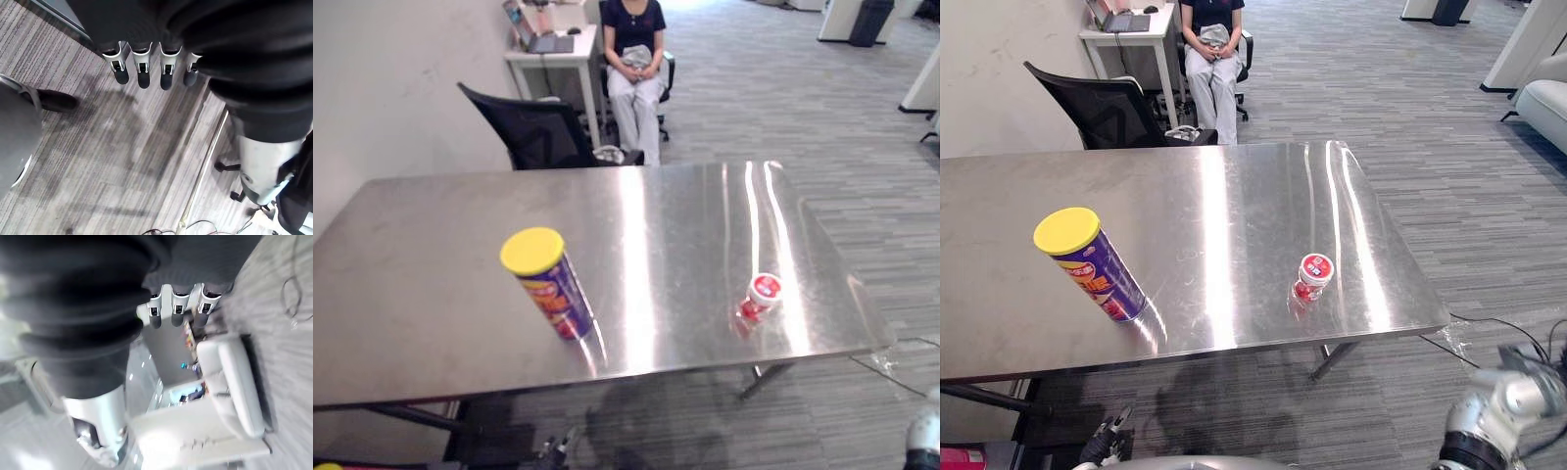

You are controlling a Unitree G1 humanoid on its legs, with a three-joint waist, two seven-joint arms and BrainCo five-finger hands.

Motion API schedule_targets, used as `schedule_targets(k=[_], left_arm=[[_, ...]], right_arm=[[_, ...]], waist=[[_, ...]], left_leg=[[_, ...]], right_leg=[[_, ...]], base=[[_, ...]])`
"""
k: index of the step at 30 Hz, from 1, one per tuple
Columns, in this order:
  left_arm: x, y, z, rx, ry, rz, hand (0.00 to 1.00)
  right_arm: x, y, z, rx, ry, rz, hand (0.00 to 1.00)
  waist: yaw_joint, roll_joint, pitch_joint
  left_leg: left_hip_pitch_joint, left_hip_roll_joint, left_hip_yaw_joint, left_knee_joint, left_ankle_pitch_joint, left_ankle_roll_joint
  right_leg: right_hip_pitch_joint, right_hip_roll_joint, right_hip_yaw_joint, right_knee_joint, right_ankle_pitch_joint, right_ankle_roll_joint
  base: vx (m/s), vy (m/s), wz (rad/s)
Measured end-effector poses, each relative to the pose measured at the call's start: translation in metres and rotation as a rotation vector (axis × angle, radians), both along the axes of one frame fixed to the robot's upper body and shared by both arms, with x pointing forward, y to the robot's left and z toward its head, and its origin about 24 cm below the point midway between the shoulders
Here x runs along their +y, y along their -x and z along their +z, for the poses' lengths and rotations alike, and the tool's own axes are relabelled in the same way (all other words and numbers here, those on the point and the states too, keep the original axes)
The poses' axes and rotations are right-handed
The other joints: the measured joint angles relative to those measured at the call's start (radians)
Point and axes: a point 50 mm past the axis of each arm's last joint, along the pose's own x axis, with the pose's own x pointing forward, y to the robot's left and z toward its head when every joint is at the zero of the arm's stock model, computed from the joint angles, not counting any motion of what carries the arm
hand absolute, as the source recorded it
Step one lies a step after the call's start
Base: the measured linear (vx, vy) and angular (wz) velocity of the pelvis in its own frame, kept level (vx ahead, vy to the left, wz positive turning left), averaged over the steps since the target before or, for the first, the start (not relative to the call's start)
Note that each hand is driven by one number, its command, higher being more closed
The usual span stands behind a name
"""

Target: Put the gum and the chips on the shelf.

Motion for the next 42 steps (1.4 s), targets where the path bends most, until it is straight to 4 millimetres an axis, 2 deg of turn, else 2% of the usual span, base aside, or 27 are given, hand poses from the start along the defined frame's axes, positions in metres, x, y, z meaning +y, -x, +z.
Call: schedule_targets(k=[2, 5, 10, 12, 20, 22, 24, 31, 37, 42], left_arm=[[-0.002, 0.001, 0.000, 0.008, -0.006, -0.024, 0.00], [-0.003, 0.006, -0.002, 0.033, -0.024, -0.043, 0.00], [-0.001, 0.013, -0.002, 0.054, -0.056, -0.060, 0.00], [0.001, 0.018, -0.002, 0.063, -0.075, -0.072, 0.00], [0.002, 0.026, -0.004, 0.085, -0.081, -0.062, 0.00], [0.003, 0.028, -0.005, 0.091, -0.081, -0.058, 0.00], [0.004, 0.027, -0.004, 0.087, -0.087, -0.058, 0.00], [0.008, 0.039, -0.005, 0.117, -0.095, -0.054, 0.00], [0.019, 0.041, -0.003, 0.127, -0.123, -0.063, 0.00], [0.020, 0.041, -0.003, 0.134, -0.129, -0.084, 0.00]], right_arm=[[0.016, -0.016, 0.007, 0.046, 0.090, 0.124, 0.00], [0.038, -0.035, 0.005, 0.146, 0.182, 0.322, 0.00], [0.062, -0.050, -0.004, 0.259, 0.289, 0.598, 0.00], [0.070, -0.054, -0.006, 0.275, 0.318, 0.690, 0.00], [0.076, -0.051, -0.008, 0.368, 0.406, 0.885, 0.00], [0.080, -0.051, 0.000, 0.339, 0.434, 0.912, 0.00], [0.083, -0.052, 0.007, 0.302, 0.455, 0.946, 0.00], [0.096, -0.045, 0.023, 0.274, 0.574, 1.128, 0.00], [0.113, -0.041, 0.013, 0.304, 0.573, 1.292, 0.00], [0.121, -0.042, 0.008, 0.315, 0.575, 1.353, 0.00]], waist=[[0.001, -0.005, 0.002], [0.001, 0.000, 0.004], [-0.008, 0.017, 0.001], [-0.024, 0.020, 0.000], [-0.030, 0.022, -0.001], [-0.035, 0.022, -0.001], [-0.052, 0.020, 0.000], [-0.057, 0.019, -0.012], [-0.058, 0.000, -0.030], [-0.057, 0.001, -0.032]], left_leg=[[0.000, -0.002, -0.002, 0.001, 0.000, 0.000], [-0.001, -0.009, -0.004, 0.007, 0.002, 0.002], [-0.008, -0.015, -0.009, 0.007, 0.003, 0.004], [-0.020, -0.017, -0.013, 0.007, 0.008, 0.011], [-0.022, -0.025, -0.014, 0.006, 0.019, 0.018], [-0.028, -0.032, -0.019, 0.004, 0.027, 0.022], [-0.042, -0.039, -0.033, 0.002, 0.038, 0.023], [-0.051, -0.036, -0.036, 0.000, 0.050, 0.027], [-0.065, -0.037, -0.035, 0.003, 0.051, 0.028], [-0.067, -0.040, -0.035, 0.007, 0.052, 0.029]], right_leg=[[-0.001, -0.001, -0.002, 0.000, 0.000, 0.000], [-0.001, -0.005, -0.003, -0.007, 0.000, 0.000], [-0.002, -0.006, -0.003, -0.026, 0.000, 0.000], [-0.013, -0.003, -0.006, -0.028, 0.000, -0.001], [-0.017, -0.006, -0.008, -0.038, -0.007, -0.011], [-0.020, -0.012, -0.021, -0.039, -0.019, -0.025], [-0.027, -0.019, -0.029, -0.039, -0.035, -0.022], [-0.038, -0.019, -0.026, -0.039, -0.042, -0.023], [-0.051, -0.021, -0.024, -0.038, -0.035, -0.013], [-0.051, -0.021, -0.025, -0.037, -0.030, -0.007]], base=[[0.07, -0.012, 0.05], [0.07, -0.009, 0.03], [0.03, -0.035, -0.03], [0.00, -0.049, -0.01], [-0.04, -0.037, -0.04], [-0.08, -0.027, 0.05], [-0.07, -0.022, 0.14], [-0.06, -0.009, 0.01], [0.00, 0.000, 0.00], [0.03, 0.004, 0.00]])
